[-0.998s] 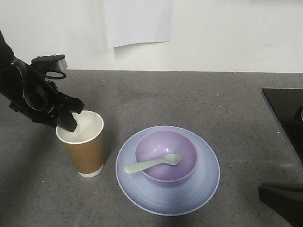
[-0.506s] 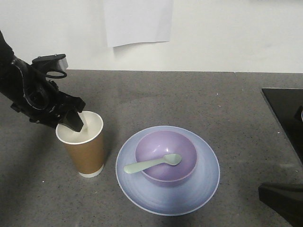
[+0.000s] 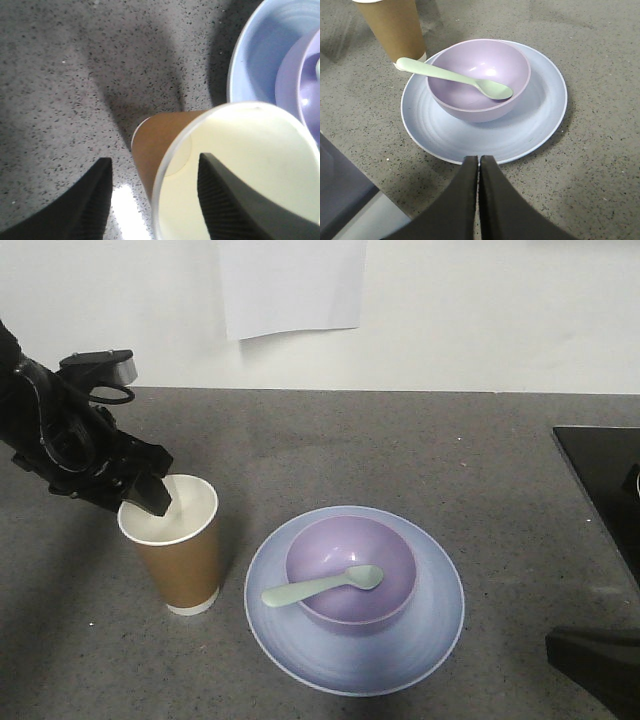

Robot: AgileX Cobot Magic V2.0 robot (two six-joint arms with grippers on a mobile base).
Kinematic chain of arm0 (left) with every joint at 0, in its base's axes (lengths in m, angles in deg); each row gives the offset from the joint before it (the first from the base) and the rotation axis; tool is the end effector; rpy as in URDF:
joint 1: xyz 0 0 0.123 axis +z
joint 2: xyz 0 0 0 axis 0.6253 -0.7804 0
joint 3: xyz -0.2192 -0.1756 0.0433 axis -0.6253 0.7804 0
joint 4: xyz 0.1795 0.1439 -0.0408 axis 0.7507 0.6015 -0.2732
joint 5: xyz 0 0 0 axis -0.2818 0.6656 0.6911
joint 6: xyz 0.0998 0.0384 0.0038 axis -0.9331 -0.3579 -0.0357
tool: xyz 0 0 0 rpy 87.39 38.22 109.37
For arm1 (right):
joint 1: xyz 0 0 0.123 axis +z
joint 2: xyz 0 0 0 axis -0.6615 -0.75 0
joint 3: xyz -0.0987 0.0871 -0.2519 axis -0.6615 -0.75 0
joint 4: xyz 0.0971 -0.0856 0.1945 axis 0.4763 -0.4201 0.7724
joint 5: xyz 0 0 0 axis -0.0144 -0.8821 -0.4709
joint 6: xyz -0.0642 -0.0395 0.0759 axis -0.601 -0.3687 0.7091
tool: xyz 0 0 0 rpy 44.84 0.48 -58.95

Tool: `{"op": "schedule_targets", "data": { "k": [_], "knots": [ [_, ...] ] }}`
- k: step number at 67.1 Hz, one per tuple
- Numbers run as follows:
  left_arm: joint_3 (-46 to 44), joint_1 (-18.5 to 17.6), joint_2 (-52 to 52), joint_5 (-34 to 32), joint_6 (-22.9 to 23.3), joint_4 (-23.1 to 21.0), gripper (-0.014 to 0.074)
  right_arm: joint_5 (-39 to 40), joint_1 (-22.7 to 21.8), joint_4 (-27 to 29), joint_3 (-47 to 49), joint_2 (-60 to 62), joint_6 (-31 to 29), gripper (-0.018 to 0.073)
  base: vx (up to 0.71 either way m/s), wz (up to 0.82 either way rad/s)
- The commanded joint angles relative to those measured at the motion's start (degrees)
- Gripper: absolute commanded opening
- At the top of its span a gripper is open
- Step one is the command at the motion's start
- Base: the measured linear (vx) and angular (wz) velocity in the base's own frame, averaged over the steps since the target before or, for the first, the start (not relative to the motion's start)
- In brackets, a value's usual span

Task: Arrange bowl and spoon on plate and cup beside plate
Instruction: 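Lower the cup onto the counter beside the plate and open the left gripper, then raise the left gripper out of the cup and withdraw it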

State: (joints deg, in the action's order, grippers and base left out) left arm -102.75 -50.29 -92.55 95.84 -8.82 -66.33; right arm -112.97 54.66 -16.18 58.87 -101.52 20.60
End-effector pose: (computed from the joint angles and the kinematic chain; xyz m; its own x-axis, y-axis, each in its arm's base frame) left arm 0.3015 -0.0977 0.3045 -0.8870 0.3466 -0.3050 0.4296 0.8616 -0.2703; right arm 0.0753 0.0604 0.3009 -0.5056 -0.2112 -0.8365 -0.5720 0.8079 0.1418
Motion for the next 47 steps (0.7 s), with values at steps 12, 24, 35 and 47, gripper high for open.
{"op": "schedule_targets", "data": {
  "k": [12,24,35,47],
  "knots": [
    [-1.43,-0.14,6.53,-1.75,0.35,-1.23,0.0379,2.82,-0.04,1.8,1.6,-0.22,-0.41,-0.0004,0.0,0.0],
    [-1.43,-0.14,11.23,-4.06,0.41,-1.1,0.0377,2.93,-0.04,1.81,1.6,-0.22,-0.41,-0.0004,0.0,0.0],
    [-1.43,-0.14,17.27,-6.98,0.45,0.88,0.0316,6.71,-0.04,1.81,1.6,-0.22,-0.41,-0.0004,0.0,0.0],
    [-1.38,-0.14,25.57,-11.96,0.62,6.42,0.0077,16.86,-0.04,1.76,1.6,-0.22,-0.41,-0.0004,0.0,0.0]
  ]
}}
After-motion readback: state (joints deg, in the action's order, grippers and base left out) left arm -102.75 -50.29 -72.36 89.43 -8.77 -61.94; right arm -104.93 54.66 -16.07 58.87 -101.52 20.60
